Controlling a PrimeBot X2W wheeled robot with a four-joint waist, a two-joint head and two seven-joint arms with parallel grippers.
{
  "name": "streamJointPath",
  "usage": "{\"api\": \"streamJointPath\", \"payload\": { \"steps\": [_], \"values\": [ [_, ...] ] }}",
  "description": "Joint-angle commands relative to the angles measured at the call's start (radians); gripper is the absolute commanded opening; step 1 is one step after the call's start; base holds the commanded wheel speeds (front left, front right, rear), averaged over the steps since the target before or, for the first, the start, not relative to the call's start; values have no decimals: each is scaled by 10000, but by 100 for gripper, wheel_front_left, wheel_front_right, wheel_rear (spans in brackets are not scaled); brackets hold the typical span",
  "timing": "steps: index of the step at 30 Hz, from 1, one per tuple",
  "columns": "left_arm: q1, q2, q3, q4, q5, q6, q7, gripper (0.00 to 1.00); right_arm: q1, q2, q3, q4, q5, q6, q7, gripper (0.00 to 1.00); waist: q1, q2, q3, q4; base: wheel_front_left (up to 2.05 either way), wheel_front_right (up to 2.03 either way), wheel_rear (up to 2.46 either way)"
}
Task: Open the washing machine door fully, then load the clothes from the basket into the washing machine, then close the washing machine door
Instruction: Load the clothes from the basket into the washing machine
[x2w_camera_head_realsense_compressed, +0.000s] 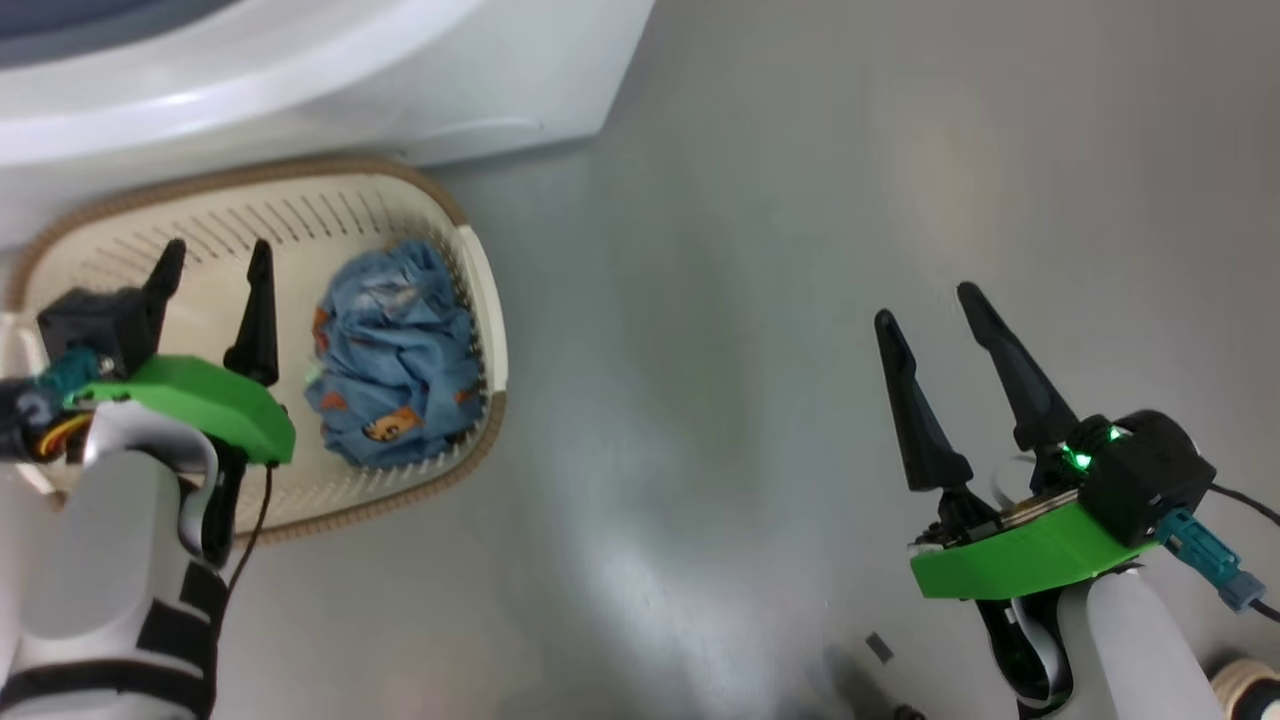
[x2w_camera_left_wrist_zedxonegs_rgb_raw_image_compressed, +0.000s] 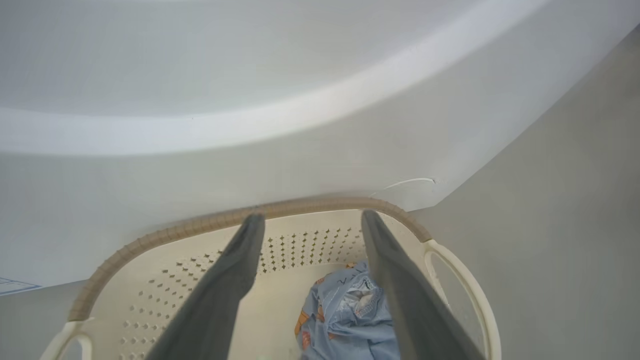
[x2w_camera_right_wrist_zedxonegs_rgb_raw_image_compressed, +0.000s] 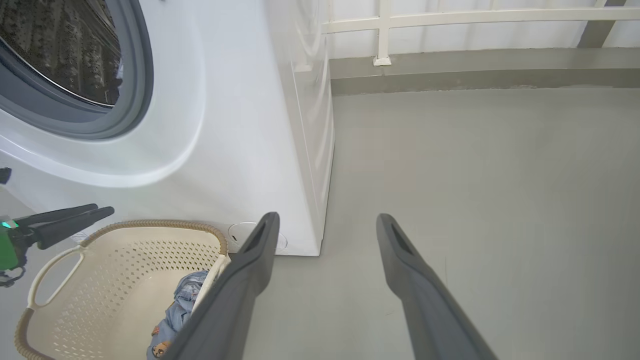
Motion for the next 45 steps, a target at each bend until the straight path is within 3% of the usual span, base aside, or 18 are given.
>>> {"api": "streamJointPath", "payload": {
  "steps": [1, 11, 19, 33, 45],
  "values": [
    [-296, 366, 131, 215, -54, -27, -60, 100, -36, 51, 195, -305, -60, 16, -46, 100, 0, -1, 907, -203, 0, 0, 0],
    [-1845, 560, -678, 2796, -459, -111, 47, 100, -316, 96, 256, -448, -50, 16, -46, 100, 0, -1, 1860, -277, 0, 0, 0],
    [-2542, 384, -1768, 3786, -1876, -115, 633, 100, -338, 112, 286, -478, -44, 16, -46, 100, 0, -1, 2223, -305, 0, 0, 0],
    [-2811, 614, -3707, 3436, -4406, -116, 2323, 100, -490, 118, 452, -435, 54, 16, -46, 100, 0, -1, 2524, -298, 0, 0, 0],
    [-3356, 967, -4855, 3278, -5696, -116, 2345, 100, -616, 119, 508, -450, 161, 16, -46, 100, 0, -1, 3100, -342, 0, 0, 0]
  ]
}}
